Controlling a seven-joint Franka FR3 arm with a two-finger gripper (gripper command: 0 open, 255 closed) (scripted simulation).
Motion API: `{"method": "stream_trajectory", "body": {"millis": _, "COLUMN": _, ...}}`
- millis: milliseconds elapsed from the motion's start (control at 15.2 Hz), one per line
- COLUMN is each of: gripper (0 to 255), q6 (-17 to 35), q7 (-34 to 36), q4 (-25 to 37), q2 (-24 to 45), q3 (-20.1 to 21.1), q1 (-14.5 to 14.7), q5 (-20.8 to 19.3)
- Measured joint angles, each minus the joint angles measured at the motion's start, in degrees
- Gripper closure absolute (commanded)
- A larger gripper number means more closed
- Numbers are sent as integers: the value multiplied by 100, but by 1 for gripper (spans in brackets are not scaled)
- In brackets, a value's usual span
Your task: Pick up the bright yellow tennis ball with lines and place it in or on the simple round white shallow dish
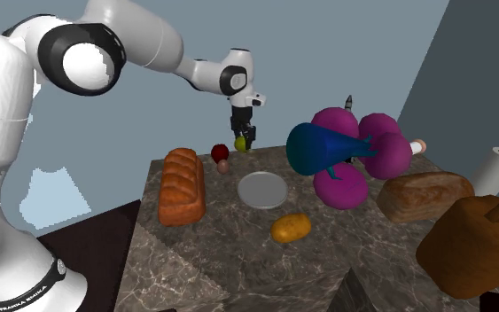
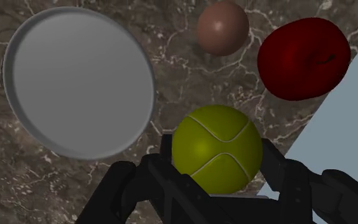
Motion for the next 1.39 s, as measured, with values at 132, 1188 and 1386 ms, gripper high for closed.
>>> {"method": "stream_trajectory", "body": {"millis": 132, "gripper": 255, "q6": 139, "q7": -205, "q4": -295, "q2": -171, "q3": -43, "q1": -185, "q5": 16}}
{"method": "stream_trajectory", "body": {"millis": 1188, "gripper": 255, "q6": 848, "q7": -1311, "q4": -1163, "q2": -437, "q3": -299, "q1": -1084, "q5": 81}}
{"method": "stream_trajectory", "body": {"millis": 1386, "gripper": 255, "q6": 997, "q7": -1276, "q4": -1169, "q2": -289, "q3": -299, "q1": -1068, "q5": 67}}
